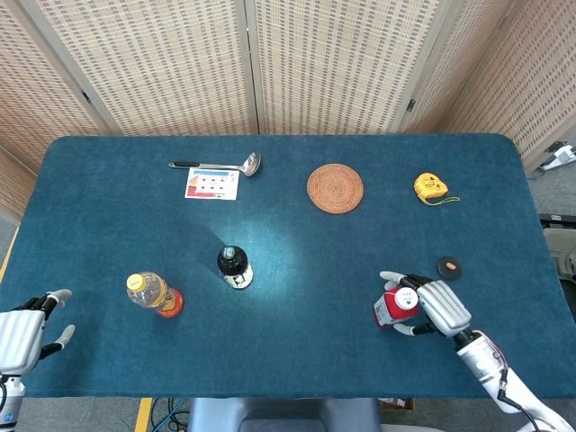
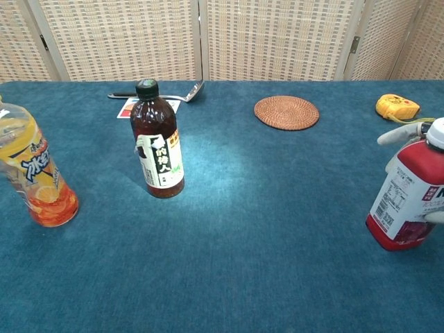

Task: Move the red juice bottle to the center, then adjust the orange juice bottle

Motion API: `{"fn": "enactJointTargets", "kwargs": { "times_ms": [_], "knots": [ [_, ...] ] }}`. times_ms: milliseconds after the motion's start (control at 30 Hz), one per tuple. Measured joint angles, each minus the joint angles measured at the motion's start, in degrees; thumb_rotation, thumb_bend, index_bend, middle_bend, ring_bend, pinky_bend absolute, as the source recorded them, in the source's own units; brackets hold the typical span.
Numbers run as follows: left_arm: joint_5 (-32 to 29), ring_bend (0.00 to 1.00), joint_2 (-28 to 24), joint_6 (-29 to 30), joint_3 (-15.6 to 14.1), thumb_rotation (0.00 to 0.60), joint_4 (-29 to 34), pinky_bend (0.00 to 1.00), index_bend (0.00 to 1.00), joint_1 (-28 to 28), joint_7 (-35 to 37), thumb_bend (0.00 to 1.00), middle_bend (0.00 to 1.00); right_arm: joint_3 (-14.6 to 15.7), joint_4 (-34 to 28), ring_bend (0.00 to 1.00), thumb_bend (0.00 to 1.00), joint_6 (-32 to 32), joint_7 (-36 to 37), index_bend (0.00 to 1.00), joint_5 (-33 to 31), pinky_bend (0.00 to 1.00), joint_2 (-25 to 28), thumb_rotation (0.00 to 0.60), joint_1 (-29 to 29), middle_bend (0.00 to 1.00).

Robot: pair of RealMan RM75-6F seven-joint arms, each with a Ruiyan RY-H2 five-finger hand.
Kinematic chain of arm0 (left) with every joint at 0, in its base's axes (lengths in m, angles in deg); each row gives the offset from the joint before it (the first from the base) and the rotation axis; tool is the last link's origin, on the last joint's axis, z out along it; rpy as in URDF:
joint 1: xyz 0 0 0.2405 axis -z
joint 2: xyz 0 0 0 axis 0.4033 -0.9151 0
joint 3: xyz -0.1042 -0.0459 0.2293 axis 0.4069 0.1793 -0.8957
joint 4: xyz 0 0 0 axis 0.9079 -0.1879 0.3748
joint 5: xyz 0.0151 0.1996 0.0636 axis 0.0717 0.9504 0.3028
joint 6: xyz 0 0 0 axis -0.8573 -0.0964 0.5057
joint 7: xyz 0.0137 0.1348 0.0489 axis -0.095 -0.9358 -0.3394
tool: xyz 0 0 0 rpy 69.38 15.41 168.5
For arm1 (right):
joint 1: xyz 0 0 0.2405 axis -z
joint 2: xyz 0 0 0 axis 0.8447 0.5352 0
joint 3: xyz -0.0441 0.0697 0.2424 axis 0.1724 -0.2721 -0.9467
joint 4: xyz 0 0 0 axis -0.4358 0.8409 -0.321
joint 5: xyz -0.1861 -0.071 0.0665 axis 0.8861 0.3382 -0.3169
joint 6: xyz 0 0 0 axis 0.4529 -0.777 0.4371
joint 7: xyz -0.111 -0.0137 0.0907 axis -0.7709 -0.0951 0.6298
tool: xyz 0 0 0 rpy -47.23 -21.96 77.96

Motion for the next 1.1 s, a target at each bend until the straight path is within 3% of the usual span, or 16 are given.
{"fn": "enactJointTargets", "kwargs": {
  "times_ms": [133, 233, 500, 1100],
  "knots": [
    [-0.1, 0.46, 0.0, 0.0, 0.0, 0.6, 0.0, 0.64, 0.58, 0.0, 0.0, 0.23, 0.45, 0.2, 0.9, 0.53, 0.0, 0.4, 0.6, 0.46, -0.2, 0.65, -0.8, 0.6, -0.7, 0.57],
    [-0.1, 0.46, 0.0, 0.0, 0.0, 0.6, 0.0, 0.64, 0.58, -0.1, -0.2, 0.23, 0.45, 0.2, 1.2, 0.56, 0.0, 0.2, 0.7, 0.49, -0.4, 0.68, -1.1, 0.6, -0.9, 0.59],
    [-0.3, 0.46, 0.0, -0.2, 0.1, 0.6, 0.0, 0.64, 0.58, 0.0, -0.3, 0.23, 0.45, -0.9, 0.7, 0.56, 0.0, -1.7, -0.2, 0.49, -0.4, 0.68, -1.3, 0.6, -1.5, 0.6],
    [-0.8, 0.46, -0.1, -0.4, 0.2, 0.6, -0.1, 0.64, 0.58, -0.1, -0.1, 0.23, 0.45, -7.3, -0.9, 0.56, 0.0, -4.6, -2.5, 0.49, -1.0, 0.68, -4.9, 0.6, -6.7, 0.6]
  ]
}}
